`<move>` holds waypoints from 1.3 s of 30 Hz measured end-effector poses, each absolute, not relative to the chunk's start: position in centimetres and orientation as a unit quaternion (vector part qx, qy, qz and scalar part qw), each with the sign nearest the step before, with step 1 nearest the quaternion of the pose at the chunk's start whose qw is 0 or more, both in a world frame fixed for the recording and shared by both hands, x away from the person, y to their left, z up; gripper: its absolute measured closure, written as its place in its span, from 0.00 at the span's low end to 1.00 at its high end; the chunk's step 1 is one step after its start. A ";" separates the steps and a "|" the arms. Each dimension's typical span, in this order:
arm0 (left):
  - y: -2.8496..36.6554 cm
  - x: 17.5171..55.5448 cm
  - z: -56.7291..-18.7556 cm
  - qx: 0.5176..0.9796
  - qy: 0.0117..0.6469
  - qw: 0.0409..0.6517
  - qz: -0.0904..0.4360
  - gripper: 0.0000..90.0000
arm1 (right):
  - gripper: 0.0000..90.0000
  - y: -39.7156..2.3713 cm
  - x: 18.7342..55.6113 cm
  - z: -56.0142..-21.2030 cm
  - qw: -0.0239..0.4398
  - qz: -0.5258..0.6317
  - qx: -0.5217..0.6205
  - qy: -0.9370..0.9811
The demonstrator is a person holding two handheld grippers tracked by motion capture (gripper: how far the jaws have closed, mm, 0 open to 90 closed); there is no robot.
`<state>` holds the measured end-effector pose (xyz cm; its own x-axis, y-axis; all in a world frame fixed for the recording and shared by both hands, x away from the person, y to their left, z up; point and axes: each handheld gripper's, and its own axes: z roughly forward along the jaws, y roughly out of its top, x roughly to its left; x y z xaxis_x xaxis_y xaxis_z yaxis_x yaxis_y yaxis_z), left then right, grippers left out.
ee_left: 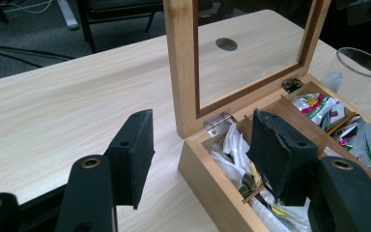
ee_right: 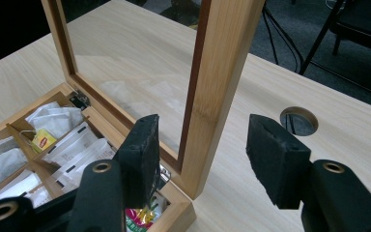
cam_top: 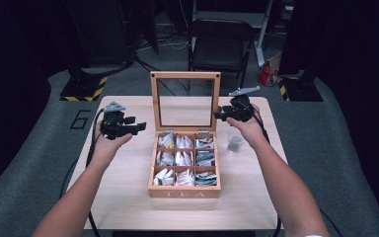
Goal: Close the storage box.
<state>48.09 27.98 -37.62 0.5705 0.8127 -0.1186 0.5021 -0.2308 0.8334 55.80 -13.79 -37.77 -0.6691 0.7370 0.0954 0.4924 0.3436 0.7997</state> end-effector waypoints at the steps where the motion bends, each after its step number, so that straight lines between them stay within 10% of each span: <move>1: 28.0 48.1 -37.6 0.765 0.429 0.447 0.174 0.46 | 0.50 -13.7 55.9 -37.9 0.140 0.426 0.383 0.807; 39: 28.5 47.8 -37.5 0.762 0.431 0.449 0.178 0.46 | 0.57 -11.6 57.3 -38.1 0.137 0.418 0.376 0.815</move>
<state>47.84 28.52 -37.47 0.5652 0.8170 -0.1147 0.4965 -0.2258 0.8382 57.29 -11.65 -38.13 -0.6791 0.7284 0.0910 0.4985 0.3666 0.7855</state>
